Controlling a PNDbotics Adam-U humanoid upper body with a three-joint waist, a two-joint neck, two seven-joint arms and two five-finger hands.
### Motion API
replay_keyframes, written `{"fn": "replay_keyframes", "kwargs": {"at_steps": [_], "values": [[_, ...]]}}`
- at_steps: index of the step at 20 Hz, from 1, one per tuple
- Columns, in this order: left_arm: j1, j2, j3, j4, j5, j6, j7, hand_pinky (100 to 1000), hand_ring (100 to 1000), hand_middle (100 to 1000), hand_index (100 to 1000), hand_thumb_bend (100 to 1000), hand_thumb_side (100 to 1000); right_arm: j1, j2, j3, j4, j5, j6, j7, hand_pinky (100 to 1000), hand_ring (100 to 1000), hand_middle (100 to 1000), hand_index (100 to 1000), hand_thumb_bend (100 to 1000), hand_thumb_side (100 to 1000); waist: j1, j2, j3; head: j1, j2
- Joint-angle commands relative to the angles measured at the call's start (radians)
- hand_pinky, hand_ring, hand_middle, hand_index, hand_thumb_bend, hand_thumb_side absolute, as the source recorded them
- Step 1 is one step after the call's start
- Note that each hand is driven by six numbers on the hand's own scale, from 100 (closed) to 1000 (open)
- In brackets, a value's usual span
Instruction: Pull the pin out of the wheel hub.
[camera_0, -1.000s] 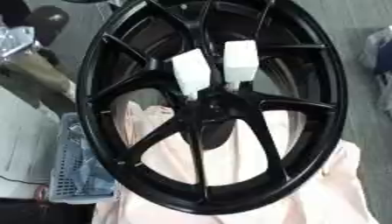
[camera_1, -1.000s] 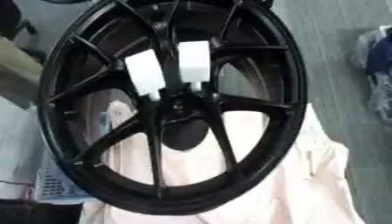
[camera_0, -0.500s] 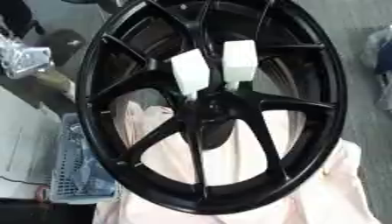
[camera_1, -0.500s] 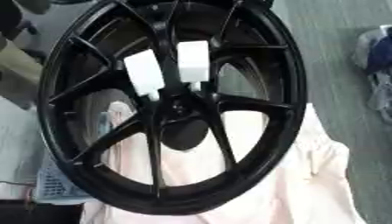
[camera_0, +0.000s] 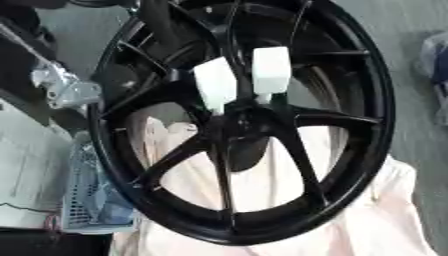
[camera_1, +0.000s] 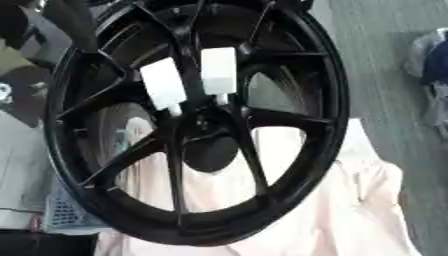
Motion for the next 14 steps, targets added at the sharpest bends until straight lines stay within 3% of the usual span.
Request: {"fn": "replay_keyframes", "kwargs": {"at_steps": [1,7,14], "values": [[-0.027,-0.002,-0.003,0.020,-0.017,-0.011,-0.033,823,747,688,808,174,220,-0.010,-0.028,-0.005,-0.018,-0.007,-0.004,0.005,728,751,727,780,100,567,-0.003,-0.026,-0.004,0.004,0.002],[-0.047,-0.035,-0.018,0.071,-0.044,-0.042,-0.058,835,768,728,826,256,109,-0.016,-0.021,-0.002,-0.018,-0.011,-0.004,0.007,728,750,727,776,100,573,-0.002,-0.021,-0.012,0.012,-0.003],[-0.070,-0.072,-0.035,0.128,-0.061,-0.068,-0.074,837,771,730,828,258,100,-0.028,-0.014,0.001,-0.018,-0.018,-0.008,0.010,727,749,725,776,100,578,0.002,-0.012,-0.026,0.021,-0.008]]}}
